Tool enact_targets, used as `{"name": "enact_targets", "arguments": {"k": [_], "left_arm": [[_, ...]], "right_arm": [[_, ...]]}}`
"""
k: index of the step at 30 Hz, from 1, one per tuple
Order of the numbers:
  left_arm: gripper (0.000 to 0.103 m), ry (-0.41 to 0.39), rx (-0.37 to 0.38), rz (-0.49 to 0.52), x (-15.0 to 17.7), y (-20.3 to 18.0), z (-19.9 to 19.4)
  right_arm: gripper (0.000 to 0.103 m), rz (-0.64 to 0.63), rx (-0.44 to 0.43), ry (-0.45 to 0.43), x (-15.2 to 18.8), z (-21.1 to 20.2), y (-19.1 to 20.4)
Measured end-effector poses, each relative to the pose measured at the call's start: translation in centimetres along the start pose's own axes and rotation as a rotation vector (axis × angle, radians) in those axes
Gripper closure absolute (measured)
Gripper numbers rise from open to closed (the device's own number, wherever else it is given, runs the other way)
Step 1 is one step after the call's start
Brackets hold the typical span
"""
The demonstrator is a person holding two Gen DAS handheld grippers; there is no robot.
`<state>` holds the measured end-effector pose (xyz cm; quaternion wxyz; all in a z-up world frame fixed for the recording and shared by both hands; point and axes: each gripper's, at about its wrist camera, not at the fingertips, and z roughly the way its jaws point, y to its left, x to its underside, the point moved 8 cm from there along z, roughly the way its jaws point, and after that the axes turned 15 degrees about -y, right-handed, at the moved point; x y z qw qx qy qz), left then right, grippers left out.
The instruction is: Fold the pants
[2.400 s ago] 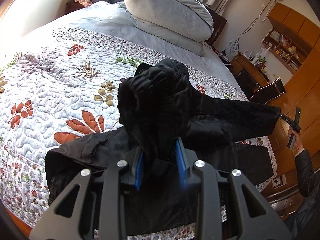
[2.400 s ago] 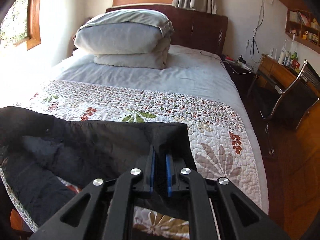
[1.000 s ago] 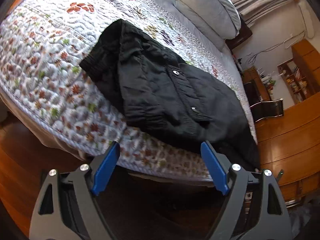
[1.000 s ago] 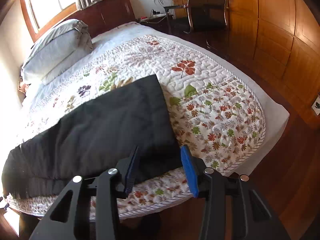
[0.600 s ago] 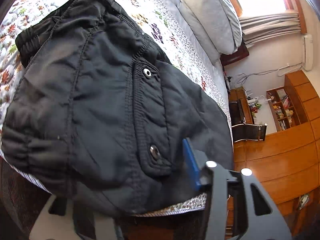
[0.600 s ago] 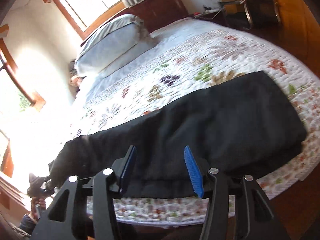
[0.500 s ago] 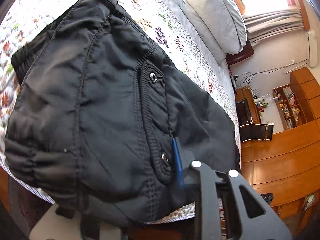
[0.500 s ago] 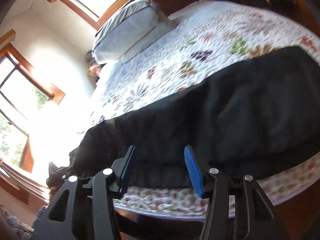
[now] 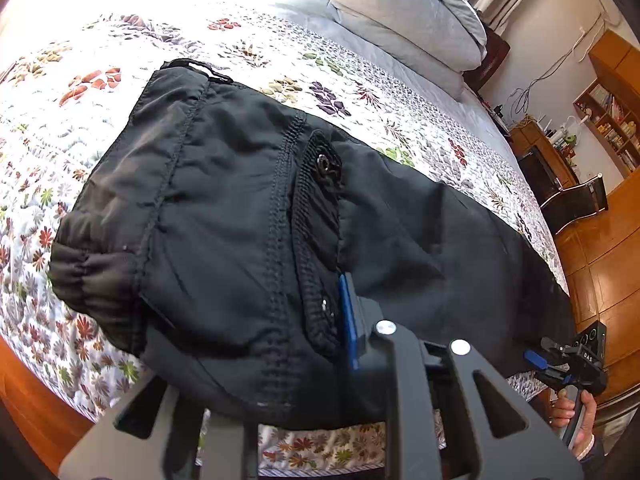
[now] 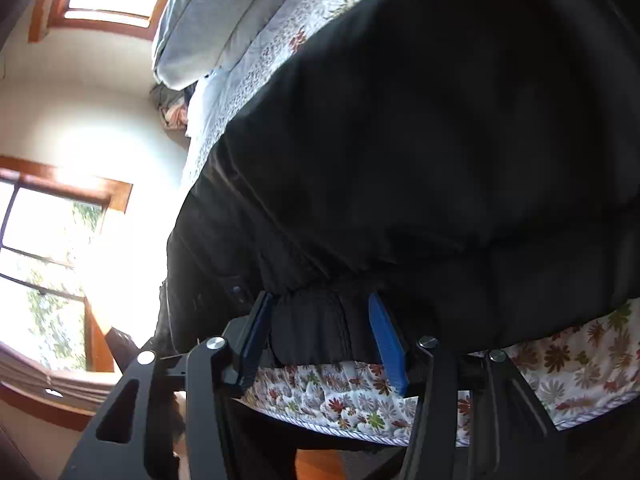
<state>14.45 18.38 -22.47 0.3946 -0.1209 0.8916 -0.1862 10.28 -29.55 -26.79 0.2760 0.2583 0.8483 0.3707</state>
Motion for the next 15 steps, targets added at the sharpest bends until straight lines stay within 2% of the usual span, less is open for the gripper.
{"name": "enact_targets", "arguments": {"k": [5, 6, 7, 8, 10, 13, 15], "left_arm": [[0.078, -0.003, -0.008, 0.038, 1.2, -0.8, -1.1], [0.073, -0.006, -0.011, 0.045, 1.4, -1.2, -1.5], [0.065, -0.01, -0.021, 0.055, 1.6, -1.7, -1.9], [0.06, -0.016, -0.03, 0.068, 1.8, -2.0, -2.2], [0.039, -0.02, -0.043, 0.089, 2.1, -2.9, -2.8], [0.023, -0.03, -0.051, 0.111, 2.7, -4.0, -3.5], [0.016, -0.029, -0.057, 0.088, 3.2, -4.3, -3.5]], "right_arm": [[0.044, 0.116, -0.014, -0.1, -2.1, 0.5, -0.6], [0.044, 0.126, -0.012, -0.122, -2.6, 0.6, -0.5], [0.049, 0.133, -0.017, -0.141, -2.9, 0.7, -0.4], [0.053, 0.128, -0.022, -0.158, -3.4, 0.9, -0.1], [0.073, 0.105, 0.001, -0.179, -3.9, 1.0, 0.1], [0.086, 0.088, 0.004, -0.19, -4.3, 0.2, 0.5], [0.088, 0.076, -0.008, -0.182, -3.6, -0.4, 0.7]]}}
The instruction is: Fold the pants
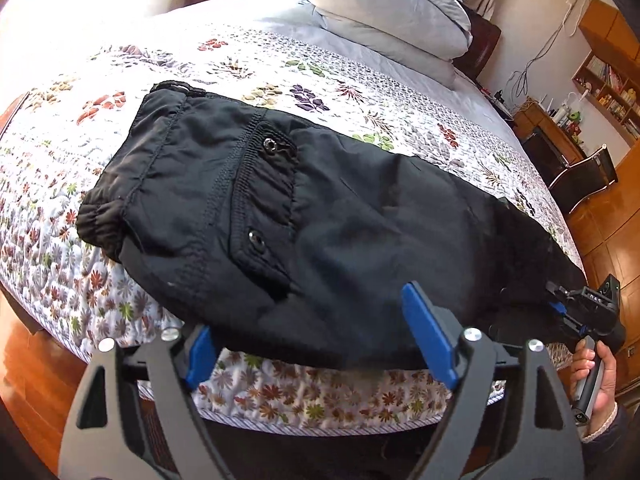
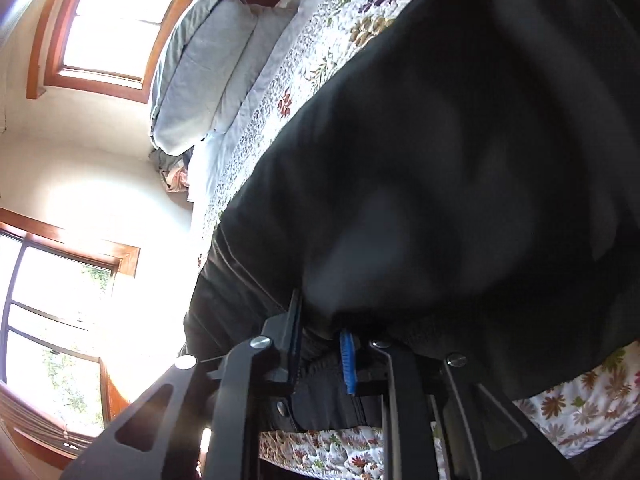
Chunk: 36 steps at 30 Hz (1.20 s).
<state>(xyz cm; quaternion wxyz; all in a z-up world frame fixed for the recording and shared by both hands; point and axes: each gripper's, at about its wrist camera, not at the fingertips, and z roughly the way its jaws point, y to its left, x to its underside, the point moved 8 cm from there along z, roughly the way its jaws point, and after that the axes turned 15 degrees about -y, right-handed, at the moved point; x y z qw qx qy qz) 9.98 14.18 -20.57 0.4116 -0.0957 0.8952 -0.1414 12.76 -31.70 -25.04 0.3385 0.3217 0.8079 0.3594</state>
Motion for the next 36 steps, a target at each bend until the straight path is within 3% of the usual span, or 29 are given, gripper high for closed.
{"name": "enact_targets", "arguments": {"k": [7, 10, 14, 17, 18, 19, 25, 30, 32, 35, 36], "left_arm": [[0.016, 0.045, -0.008, -0.078, 1.8, -0.3, 1.1], [0.016, 0.05, 0.012, -0.119, 2.4, -0.8, 0.5], [0.016, 0.038, 0.014, -0.073, 3.4, -2.6, -0.8], [0.016, 0.05, 0.062, -0.037, 4.1, -5.0, -0.8], [0.014, 0.051, 0.074, -0.029, 4.2, -5.7, -0.7], [0.014, 0.057, 0.088, -0.023, 4.3, -6.3, -0.4], [0.012, 0.093, 0.099, -0.011, 5.1, -8.3, 1.0], [0.012, 0.099, 0.108, -0.007, 5.7, -8.9, 1.1], [0.011, 0.108, 0.11, 0.0, 5.9, -9.0, 1.2], [0.011, 0.116, 0.113, 0.004, 6.2, -9.2, 0.9], [0.011, 0.117, 0.111, 0.009, 6.2, -9.3, 0.9]], "right_arm": [[0.092, -0.077, -0.013, 0.031, 0.6, -3.5, 1.2], [0.1, -0.097, -0.007, 0.035, 0.9, -5.3, 1.5], [0.1, -0.101, -0.03, 0.09, 1.8, -5.4, 1.3], [0.083, -0.045, -0.081, 0.121, 1.9, -4.5, 1.4], [0.057, -0.024, -0.088, 0.142, 2.5, -3.6, 1.6], [0.052, -0.007, -0.097, 0.147, 3.2, -2.8, 1.7], [0.052, 0.066, -0.097, 0.163, 5.2, 2.1, 2.6], [0.052, 0.097, -0.125, 0.113, 4.9, 4.6, 3.3], [0.056, 0.098, -0.127, 0.108, 4.6, 5.4, 3.8], [0.073, 0.067, -0.121, 0.103, 4.5, 5.5, 4.1], [0.083, 0.067, -0.123, 0.103, 4.6, 5.2, 4.0]]}}
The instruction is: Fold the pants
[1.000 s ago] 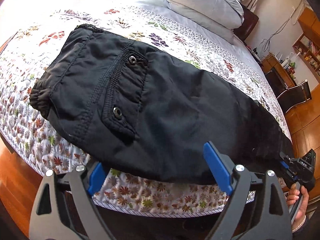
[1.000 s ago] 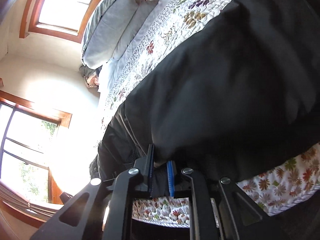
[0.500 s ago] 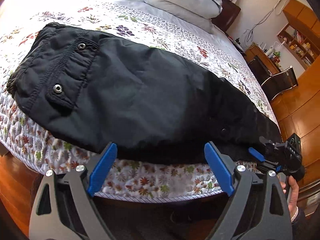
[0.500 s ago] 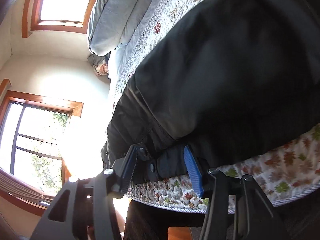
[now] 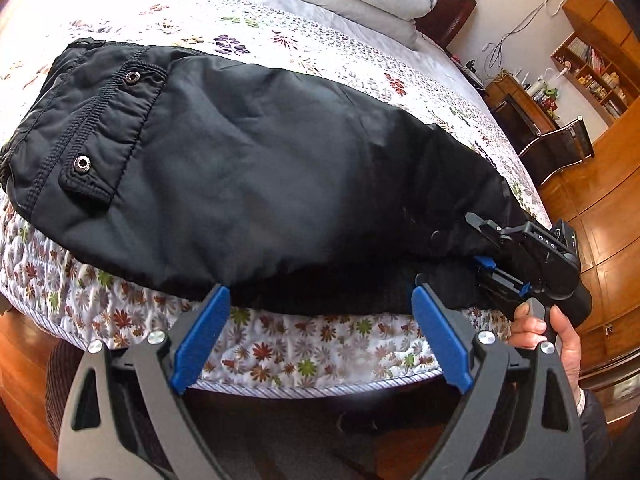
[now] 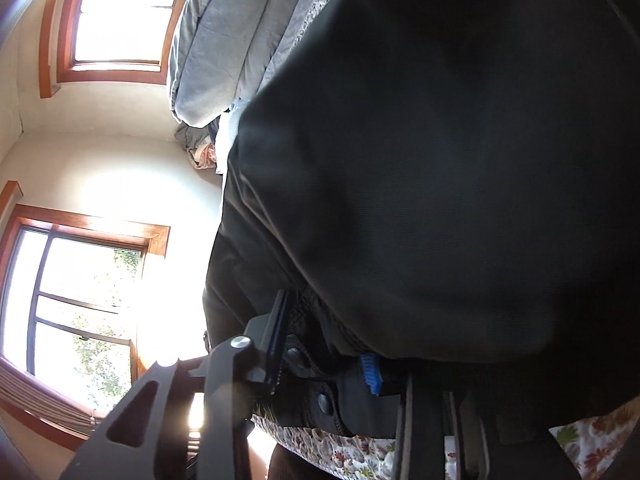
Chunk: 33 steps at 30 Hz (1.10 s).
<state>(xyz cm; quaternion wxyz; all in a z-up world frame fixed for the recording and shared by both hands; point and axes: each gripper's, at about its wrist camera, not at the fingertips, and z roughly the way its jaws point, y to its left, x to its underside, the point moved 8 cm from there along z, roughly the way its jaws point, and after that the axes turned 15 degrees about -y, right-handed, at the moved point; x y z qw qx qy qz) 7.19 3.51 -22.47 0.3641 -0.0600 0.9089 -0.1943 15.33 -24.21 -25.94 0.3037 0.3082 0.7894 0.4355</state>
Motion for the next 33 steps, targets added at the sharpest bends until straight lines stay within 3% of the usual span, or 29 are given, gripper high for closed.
{"name": "enact_targets", "arguments": {"k": [1, 3, 11, 14, 20, 22, 23, 24, 28, 33], "left_arm": [[0.011, 0.0, -0.004, 0.006, 0.0, -0.1, -0.1], [0.011, -0.002, -0.006, 0.02, 0.0, -0.5, -0.3], [0.01, -0.062, 0.017, 0.124, -1.5, -3.6, -1.8], [0.003, -0.073, 0.024, 0.174, -1.9, -5.1, -1.9], [0.003, -0.058, 0.025, 0.268, -1.9, -7.4, 0.2], [0.003, -0.038, 0.021, 0.256, -1.8, -7.6, 1.2], [0.003, -0.027, 0.013, 0.245, -1.9, -7.6, 1.6], [0.003, -0.02, 0.007, 0.237, -2.0, -7.5, 2.0], [0.003, -0.006, -0.042, 0.238, -2.2, -7.0, 3.1], [0.003, 0.053, -0.118, 0.308, -2.0, -7.0, 4.5]], "right_arm": [[0.092, -0.001, 0.0, 0.002, 0.0, -0.1, -0.1], [0.095, -0.009, -0.01, 0.008, 0.1, -0.6, -0.4], [0.095, -0.062, -0.053, 0.034, 0.7, -3.7, 1.4], [0.095, -0.077, -0.026, 0.058, 1.6, -4.7, 1.2], [0.094, -0.067, 0.024, 0.104, 1.9, -5.6, -1.2], [0.073, -0.057, 0.038, 0.088, 1.3, -6.4, -1.6], [0.048, -0.055, 0.045, 0.065, 0.7, -6.8, -1.5], [0.044, -0.048, 0.042, 0.029, -0.2, -7.6, -1.4], [0.04, -0.021, 0.085, -0.109, -4.5, -11.7, -2.8], [0.039, 0.026, 0.139, -0.202, -8.7, -14.8, -5.6]]}}
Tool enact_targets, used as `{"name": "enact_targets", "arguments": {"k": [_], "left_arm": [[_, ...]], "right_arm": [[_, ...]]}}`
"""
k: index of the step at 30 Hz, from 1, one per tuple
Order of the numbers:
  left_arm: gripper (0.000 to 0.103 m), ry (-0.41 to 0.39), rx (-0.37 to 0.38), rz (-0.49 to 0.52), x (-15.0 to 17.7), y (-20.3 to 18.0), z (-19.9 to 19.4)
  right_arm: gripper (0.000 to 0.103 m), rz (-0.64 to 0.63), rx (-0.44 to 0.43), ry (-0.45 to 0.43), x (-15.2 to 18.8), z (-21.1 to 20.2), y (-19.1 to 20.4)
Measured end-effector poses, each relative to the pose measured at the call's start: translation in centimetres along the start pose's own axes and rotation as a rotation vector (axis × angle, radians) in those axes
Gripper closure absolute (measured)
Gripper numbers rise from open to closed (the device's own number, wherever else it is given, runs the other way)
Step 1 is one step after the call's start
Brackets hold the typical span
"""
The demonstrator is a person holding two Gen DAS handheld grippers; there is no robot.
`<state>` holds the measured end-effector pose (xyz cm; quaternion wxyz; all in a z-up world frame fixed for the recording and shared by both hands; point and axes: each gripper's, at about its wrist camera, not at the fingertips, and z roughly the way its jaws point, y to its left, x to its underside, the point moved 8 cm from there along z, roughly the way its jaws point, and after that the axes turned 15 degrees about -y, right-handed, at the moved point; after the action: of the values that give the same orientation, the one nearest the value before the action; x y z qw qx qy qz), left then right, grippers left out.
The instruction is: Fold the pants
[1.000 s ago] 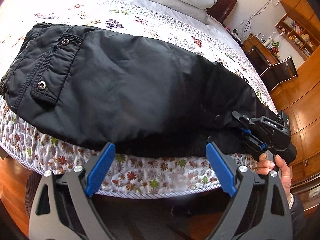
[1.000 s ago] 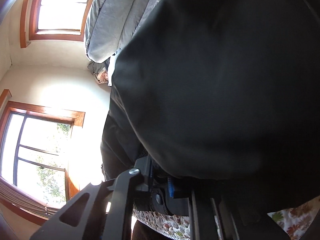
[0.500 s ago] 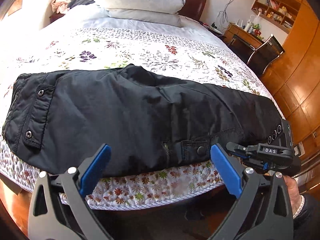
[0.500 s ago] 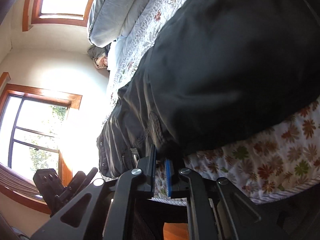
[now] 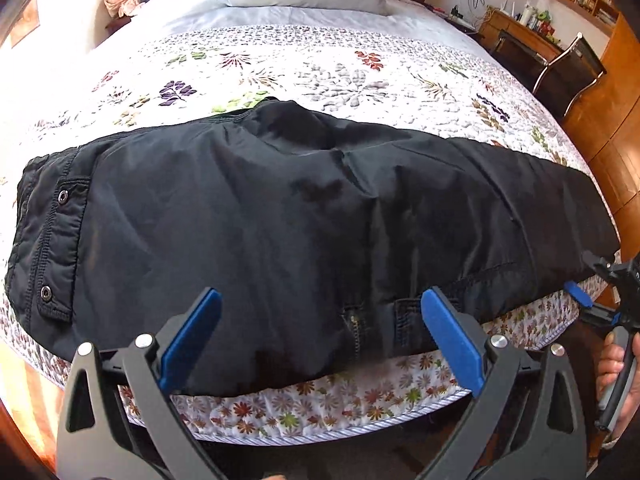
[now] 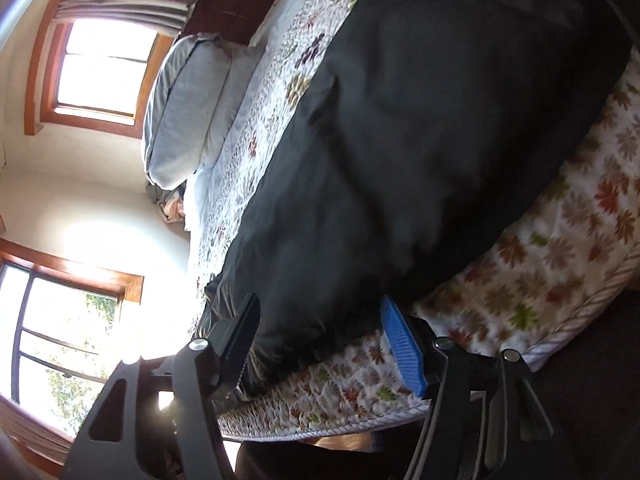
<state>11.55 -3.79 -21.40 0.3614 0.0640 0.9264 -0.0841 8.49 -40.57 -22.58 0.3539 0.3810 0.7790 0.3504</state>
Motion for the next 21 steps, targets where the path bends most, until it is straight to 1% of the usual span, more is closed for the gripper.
{"name": "enact_targets", "arguments": {"k": [3, 5, 7, 8, 9, 10, 11, 12, 13, 14, 16, 18, 19, 21], "left_arm": [[0.003, 0.009, -0.038, 0.042, 0.0, -0.4, 0.1], [0.003, 0.015, -0.046, 0.06, -0.2, -0.8, 0.2], [0.003, 0.021, -0.047, 0.071, -0.3, -1.4, 0.3], [0.003, 0.022, -0.046, 0.076, -0.4, -1.6, 0.3], [0.003, 0.021, -0.047, 0.082, -0.5, -1.8, 0.3], [0.003, 0.022, -0.048, 0.088, -0.5, -2.0, 0.3], [0.003, 0.025, -0.048, 0.093, -0.5, -2.2, 0.3], [0.003, 0.027, -0.047, 0.098, -0.5, -2.5, 0.3], [0.003, 0.029, -0.047, 0.101, -0.5, -2.6, 0.4], [0.003, 0.033, -0.047, 0.103, -0.4, -2.8, 0.4], [0.003, 0.043, -0.047, 0.101, -0.4, -3.2, 0.6], [0.003, 0.047, -0.037, 0.1, -0.3, -3.6, 0.6], [0.003, 0.047, -0.035, 0.105, -0.3, -3.8, 0.6], [0.003, 0.048, -0.038, 0.122, -0.2, -4.2, 0.6]], "right_arm": [[0.039, 0.016, -0.014, -0.045, -1.8, 0.0, -0.5], [0.045, 0.021, -0.028, -0.07, -2.5, 0.8, -0.3], [0.064, 0.019, -0.009, -0.083, -3.0, 1.2, -1.1], [0.068, 0.017, 0.002, -0.088, -3.2, 1.1, -1.5], [0.08, 0.008, 0.017, -0.092, -3.4, 1.1, -1.8], [0.089, -0.016, 0.035, -0.094, -3.7, 0.7, -2.4], [0.09, -0.043, 0.04, -0.097, -3.3, -0.1, -2.6], [0.095, -0.051, 0.028, -0.1, -3.1, -0.8, -3.2], [0.096, -0.05, 0.008, -0.105, -3.0, -1.7, -4.1], [0.096, -0.057, -0.007, -0.109, -3.0, -1.9, -3.7], [0.097, -0.083, -0.01, -0.107, -3.0, -1.8, -2.9], [0.097, -0.107, 0.008, -0.087, -2.6, -2.0, -2.8], [0.098, -0.114, 0.027, -0.071, -2.1, -2.0, -3.5], [0.098, -0.103, 0.035, -0.038, -1.4, -2.6, -4.2]]}}
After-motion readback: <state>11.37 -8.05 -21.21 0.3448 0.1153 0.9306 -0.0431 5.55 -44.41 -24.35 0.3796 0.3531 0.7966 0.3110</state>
